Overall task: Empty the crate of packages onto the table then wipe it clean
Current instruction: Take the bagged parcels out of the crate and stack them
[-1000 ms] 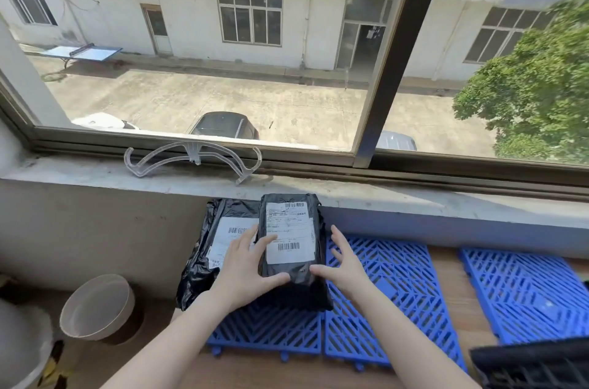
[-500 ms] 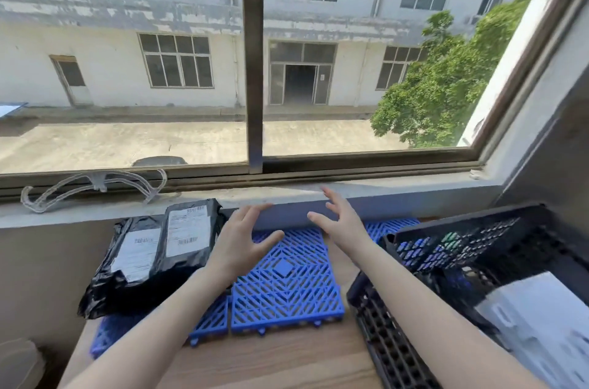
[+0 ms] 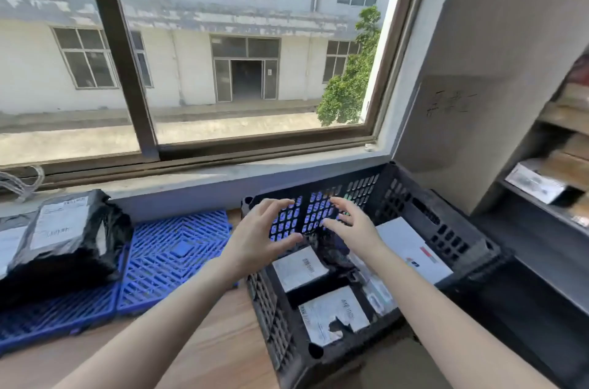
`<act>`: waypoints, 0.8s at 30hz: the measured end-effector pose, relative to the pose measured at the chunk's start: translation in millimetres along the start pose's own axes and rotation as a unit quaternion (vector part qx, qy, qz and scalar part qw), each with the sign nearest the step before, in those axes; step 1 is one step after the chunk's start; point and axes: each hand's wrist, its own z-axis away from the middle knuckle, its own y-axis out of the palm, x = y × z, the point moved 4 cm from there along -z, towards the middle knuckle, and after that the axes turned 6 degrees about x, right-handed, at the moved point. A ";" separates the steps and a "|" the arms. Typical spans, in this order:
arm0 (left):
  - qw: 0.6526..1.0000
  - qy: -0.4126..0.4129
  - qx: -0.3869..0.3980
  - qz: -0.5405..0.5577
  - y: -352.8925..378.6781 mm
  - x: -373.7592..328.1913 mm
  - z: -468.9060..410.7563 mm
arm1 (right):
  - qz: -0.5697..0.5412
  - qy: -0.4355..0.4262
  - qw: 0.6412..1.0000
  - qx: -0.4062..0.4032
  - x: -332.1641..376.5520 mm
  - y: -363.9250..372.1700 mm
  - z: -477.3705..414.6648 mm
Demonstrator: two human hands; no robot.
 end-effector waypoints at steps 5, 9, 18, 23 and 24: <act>0.992 -0.004 0.114 -0.043 44.6 -11.2 -33.3 | 0.027 0.029 0.998 0.039 -35.2 -18.3 -16.7; 0.980 -0.035 0.182 -0.071 70.2 0.2 -59.2 | 0.061 0.040 0.994 0.080 -51.4 -26.1 -43.8; 0.967 -0.156 0.191 -0.068 104.4 38.6 -104.8 | 0.126 0.037 0.979 0.154 -71.7 -46.7 -100.3; 0.952 -0.247 0.165 -0.075 127.1 52.6 -91.6 | 0.148 0.044 0.962 0.226 -96.9 -40.9 -123.1; 0.948 -0.269 0.156 -0.069 131.5 56.5 -85.8 | 0.156 0.047 0.956 0.244 -103.1 -37.6 -128.2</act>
